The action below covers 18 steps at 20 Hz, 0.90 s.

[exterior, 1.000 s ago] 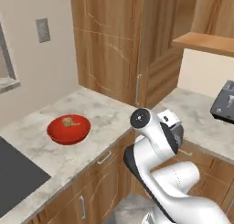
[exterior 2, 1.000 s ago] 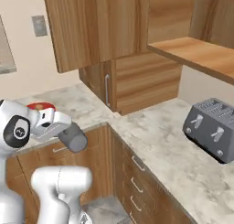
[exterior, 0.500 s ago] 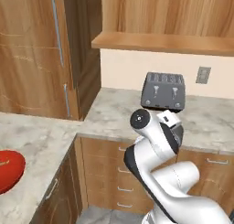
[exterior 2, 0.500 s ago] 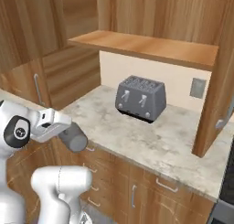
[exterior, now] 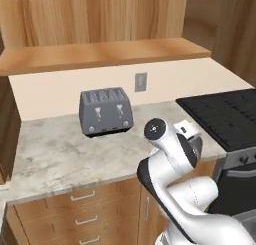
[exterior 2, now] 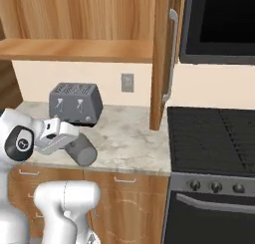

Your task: Move the glass cup from next to the sink to the open cabinet. Then, move the bowl with the onion to the fridge to clear the area for faucet cleaning.

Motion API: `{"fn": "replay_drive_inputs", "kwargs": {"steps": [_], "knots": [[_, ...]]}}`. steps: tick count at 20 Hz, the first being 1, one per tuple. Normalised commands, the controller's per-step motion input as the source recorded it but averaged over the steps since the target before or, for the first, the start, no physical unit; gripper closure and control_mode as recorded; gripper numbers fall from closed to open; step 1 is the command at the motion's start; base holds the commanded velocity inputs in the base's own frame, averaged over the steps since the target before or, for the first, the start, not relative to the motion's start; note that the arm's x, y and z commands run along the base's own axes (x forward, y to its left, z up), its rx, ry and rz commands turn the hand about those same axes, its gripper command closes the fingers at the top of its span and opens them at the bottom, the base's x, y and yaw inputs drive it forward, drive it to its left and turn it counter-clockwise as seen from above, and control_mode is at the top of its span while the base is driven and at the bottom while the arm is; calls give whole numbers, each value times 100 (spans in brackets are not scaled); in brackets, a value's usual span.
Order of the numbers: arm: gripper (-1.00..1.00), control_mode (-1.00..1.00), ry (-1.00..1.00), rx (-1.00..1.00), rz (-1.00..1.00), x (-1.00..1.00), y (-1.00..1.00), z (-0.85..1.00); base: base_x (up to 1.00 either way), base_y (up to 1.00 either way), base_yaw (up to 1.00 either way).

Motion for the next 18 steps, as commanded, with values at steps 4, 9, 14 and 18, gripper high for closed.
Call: {"fn": "replay_drive_inputs", "kwargs": {"steps": [4, 9, 14, 18], "knots": [[100, 100, 0, 0, 0, 0, 0, 0, 81, 54, -15], [100, -100, 4, 2, 9, 4, 2, 25, 43, 35, 1], [100, -100, 3, 1, 45, 0, 2, 86, 0, 0, 0], [100, -100, 0, 0, 62, -15, 0, 93, 0, 0, 0]]}}
